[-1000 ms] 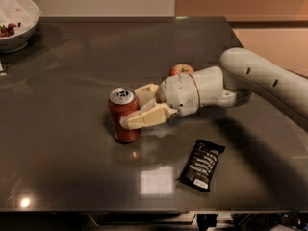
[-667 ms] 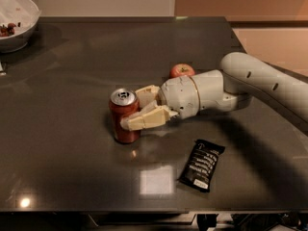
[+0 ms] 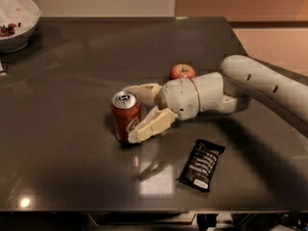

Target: Place coke can upright

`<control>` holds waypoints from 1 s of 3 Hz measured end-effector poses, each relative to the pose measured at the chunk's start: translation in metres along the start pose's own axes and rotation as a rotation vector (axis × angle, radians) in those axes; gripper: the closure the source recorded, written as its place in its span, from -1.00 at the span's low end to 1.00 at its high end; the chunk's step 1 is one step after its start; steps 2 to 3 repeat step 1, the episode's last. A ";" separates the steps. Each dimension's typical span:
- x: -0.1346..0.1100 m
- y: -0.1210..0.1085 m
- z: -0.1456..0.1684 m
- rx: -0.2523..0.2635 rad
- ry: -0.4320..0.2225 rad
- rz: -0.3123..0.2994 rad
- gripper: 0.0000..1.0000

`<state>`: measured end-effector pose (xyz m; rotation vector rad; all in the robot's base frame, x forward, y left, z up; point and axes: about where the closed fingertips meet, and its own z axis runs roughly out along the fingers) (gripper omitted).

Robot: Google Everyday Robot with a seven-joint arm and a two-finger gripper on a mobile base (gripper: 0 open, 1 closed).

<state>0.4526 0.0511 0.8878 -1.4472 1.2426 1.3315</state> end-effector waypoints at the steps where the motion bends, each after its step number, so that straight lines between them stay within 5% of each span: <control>1: 0.000 0.000 0.000 0.000 0.000 0.000 -1.00; 3: 0.000 0.000 0.000 0.000 0.000 0.000 -1.00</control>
Offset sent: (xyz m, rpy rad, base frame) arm 0.0000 0.0000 0.0000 0.0000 0.0000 0.0000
